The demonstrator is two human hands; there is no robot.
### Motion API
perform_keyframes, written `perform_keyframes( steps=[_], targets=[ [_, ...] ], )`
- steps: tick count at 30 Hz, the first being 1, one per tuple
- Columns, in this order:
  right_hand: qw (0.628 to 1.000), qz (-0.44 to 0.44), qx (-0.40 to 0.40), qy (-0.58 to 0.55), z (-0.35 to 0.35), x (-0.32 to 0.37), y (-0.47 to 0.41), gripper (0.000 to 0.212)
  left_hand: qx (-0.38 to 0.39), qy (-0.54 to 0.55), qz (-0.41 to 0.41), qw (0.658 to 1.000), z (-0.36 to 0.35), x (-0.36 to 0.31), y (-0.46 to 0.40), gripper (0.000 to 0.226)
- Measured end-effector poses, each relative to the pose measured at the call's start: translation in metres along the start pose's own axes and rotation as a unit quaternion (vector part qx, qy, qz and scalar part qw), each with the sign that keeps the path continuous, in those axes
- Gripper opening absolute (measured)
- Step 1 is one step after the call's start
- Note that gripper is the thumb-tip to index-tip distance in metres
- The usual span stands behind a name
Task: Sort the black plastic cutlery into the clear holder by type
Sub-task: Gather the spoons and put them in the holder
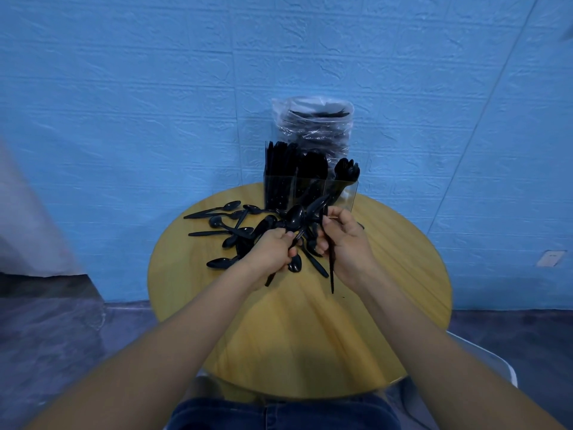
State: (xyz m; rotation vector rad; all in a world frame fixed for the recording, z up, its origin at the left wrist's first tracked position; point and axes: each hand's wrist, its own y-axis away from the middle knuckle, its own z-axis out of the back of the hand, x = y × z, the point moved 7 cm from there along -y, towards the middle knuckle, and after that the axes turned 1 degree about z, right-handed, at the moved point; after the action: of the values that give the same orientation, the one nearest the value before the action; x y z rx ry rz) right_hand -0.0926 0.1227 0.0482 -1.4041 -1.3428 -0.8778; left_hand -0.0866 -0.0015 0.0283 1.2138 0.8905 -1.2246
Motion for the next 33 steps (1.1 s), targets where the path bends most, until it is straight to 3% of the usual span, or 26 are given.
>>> perform_keyframes(
  steps=[6,10,17,21,33],
  targets=[
    [0.998,0.023,-0.059,-0.031,0.009,0.005,-0.007,0.023,0.052,0.028,0.037,0.998,-0.013,-0.001,0.009,0.028],
    [0.996,0.045,-0.044,-0.059,0.009,0.016,-0.005,0.016,0.059,0.032,0.047,0.997,-0.016,-0.002,0.014,0.029],
    [0.997,0.07,-0.029,0.025,0.012,0.03,-0.004,0.016,0.064,0.035,0.064,0.995,-0.016,0.001,0.017,0.029],
    [0.991,0.076,-0.069,0.085,0.017,0.029,-0.006,0.01,0.038,0.001,0.013,0.999,-0.014,-0.006,0.015,0.026],
    [0.965,0.092,-0.136,0.204,0.012,0.017,-0.016,0.018,0.054,0.103,0.003,0.993,-0.013,-0.007,0.015,0.03]
  ],
)
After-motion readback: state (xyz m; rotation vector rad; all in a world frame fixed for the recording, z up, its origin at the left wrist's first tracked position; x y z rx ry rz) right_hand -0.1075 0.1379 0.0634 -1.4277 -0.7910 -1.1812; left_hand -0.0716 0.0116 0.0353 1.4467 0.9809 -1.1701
